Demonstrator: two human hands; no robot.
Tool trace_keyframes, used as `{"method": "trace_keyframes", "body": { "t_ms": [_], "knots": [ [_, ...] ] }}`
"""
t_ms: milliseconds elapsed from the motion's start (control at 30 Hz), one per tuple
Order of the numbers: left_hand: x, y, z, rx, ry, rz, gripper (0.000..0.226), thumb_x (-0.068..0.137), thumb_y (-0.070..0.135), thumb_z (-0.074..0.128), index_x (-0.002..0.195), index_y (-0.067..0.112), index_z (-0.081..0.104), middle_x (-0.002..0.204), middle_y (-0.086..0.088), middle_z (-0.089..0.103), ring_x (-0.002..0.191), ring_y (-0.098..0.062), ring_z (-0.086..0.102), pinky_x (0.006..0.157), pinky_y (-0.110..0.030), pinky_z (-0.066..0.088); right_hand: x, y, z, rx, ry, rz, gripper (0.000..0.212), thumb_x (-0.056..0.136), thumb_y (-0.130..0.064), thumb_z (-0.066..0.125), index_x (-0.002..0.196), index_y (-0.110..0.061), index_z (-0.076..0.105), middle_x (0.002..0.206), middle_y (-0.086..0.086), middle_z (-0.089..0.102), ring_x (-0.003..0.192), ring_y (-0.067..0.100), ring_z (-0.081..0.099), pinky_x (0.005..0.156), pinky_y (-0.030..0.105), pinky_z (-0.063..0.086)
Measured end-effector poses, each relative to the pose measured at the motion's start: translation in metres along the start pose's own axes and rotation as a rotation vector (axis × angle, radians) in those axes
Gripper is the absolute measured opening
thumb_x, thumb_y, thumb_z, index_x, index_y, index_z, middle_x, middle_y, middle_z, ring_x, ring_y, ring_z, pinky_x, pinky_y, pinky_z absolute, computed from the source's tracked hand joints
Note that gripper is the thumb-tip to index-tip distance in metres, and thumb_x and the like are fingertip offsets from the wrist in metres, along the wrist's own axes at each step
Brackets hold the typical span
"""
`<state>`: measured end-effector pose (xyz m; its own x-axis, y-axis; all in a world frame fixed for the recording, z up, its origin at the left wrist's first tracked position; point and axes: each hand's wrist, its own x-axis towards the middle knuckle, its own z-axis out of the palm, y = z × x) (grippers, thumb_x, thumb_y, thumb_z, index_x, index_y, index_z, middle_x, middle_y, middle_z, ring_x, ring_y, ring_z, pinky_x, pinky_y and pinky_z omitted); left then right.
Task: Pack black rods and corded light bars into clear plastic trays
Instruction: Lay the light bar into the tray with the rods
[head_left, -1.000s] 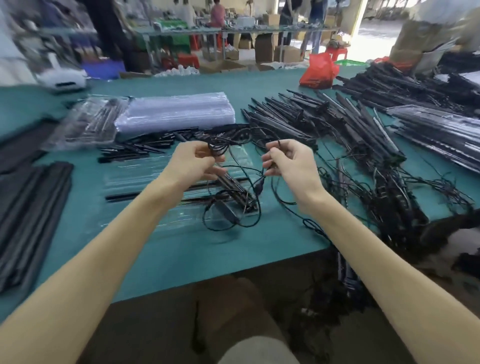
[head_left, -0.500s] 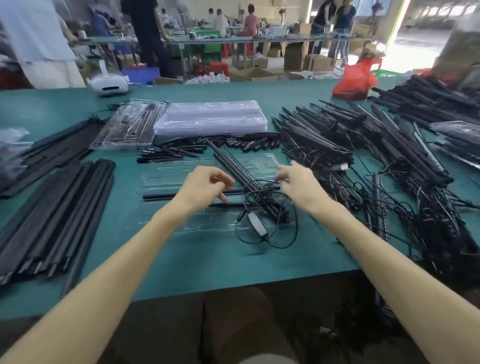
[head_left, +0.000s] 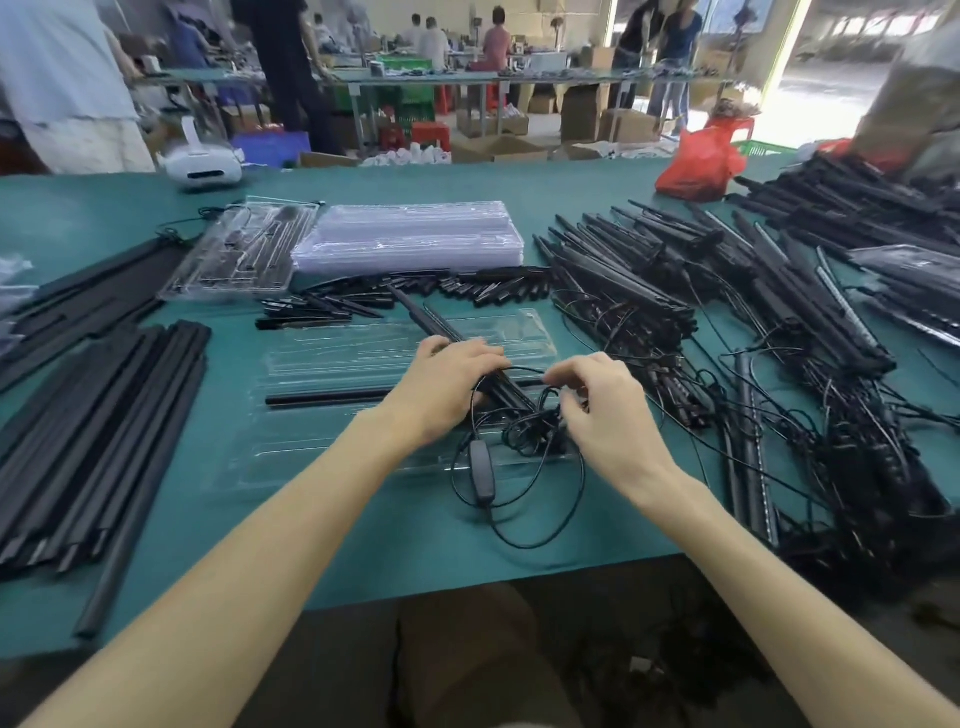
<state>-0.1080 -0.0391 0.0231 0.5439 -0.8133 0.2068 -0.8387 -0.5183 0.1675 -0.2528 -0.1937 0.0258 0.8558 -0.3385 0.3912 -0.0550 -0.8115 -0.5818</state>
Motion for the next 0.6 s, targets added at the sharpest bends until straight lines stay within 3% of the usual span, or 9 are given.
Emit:
{"method": "trace_keyframes", "body": {
  "t_ms": [133,200,400,600],
  "knots": [
    [0.002,0.001,-0.001,0.009,0.109,0.06,0.037,0.092,0.006,0.063,0.124,0.024,0.062,0.131,0.009,0.061,0.131,-0.014,0.049,0.117,-0.038,0.011,-0.009,0.007,-0.004,-0.024,-0.13,-0.064,0.046,0.096,0.006,0.047,0.132,-0.017,0.063,0.132,-0.004,0.058,0.127,0.013,0.041,0.103,0.01,0.024],
    [0.001,0.003,-0.004,0.057,0.179,0.091,0.034,0.09,0.004,0.064,0.119,0.024,0.063,0.122,0.007,0.064,0.123,-0.016,0.054,0.119,-0.039,0.015,-0.012,0.01,-0.005,-0.008,-0.137,-0.08,0.045,0.098,0.005,0.049,0.133,-0.02,0.062,0.132,-0.007,0.058,0.126,0.01,0.04,0.102,0.004,0.022],
    [0.001,0.001,-0.025,0.208,0.371,0.154,0.026,0.089,0.016,0.071,0.115,0.017,0.067,0.105,-0.002,0.064,0.108,-0.026,0.054,0.116,-0.042,0.029,-0.015,0.012,-0.008,0.221,0.217,0.0,0.023,0.096,0.003,0.058,0.103,-0.018,0.066,0.104,-0.003,0.062,0.104,0.015,0.057,0.092,0.024,0.046],
    [-0.006,-0.008,-0.047,0.252,0.475,-0.026,0.028,0.096,0.019,0.063,0.121,0.006,0.066,0.098,-0.013,0.06,0.092,-0.03,0.051,0.085,-0.045,0.046,-0.014,0.02,-0.014,0.219,0.355,0.144,0.026,0.096,0.009,0.05,0.102,-0.012,0.064,0.104,0.0,0.058,0.106,0.02,0.053,0.088,0.02,0.041]
  ]
}}
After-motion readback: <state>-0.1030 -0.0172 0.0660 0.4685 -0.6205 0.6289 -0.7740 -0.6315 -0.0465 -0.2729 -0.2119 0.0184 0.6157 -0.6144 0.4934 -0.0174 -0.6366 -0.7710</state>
